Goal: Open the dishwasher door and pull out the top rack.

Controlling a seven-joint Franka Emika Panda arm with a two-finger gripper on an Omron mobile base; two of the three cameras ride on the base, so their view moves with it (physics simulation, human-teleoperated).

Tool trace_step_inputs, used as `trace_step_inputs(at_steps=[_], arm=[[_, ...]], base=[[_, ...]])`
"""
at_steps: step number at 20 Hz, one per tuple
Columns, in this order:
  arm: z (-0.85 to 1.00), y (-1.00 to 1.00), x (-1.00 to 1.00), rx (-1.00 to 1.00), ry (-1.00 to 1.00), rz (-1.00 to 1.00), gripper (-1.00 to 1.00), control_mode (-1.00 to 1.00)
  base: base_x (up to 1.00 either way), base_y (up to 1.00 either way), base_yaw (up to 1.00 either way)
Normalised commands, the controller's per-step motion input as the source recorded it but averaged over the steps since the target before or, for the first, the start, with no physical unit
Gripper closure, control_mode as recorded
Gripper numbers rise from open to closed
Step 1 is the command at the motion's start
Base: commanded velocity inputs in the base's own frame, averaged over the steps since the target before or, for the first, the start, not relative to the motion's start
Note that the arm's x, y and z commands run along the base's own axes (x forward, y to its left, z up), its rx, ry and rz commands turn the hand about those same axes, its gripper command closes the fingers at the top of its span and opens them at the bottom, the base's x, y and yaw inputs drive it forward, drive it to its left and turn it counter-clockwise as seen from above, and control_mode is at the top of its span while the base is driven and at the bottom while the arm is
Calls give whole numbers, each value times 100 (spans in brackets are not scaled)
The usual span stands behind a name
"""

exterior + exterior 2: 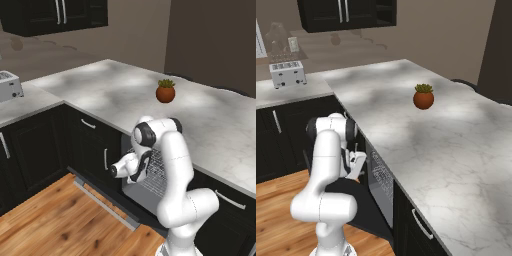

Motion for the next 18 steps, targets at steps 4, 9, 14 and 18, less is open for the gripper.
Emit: trace_step_inputs(at_steps=[4,9,14,18], arm=[[-15,0,19,-2,0,0,-100,-100],[0,-1,11,0,-1,0,-100,-100],[0,-5,10,0,-2,0,-100,-100],[-6,-9,13,0,0,0,-100,-100]], base=[[0,0,0],[0,0,0],[0,0,0],[0,0,0]])
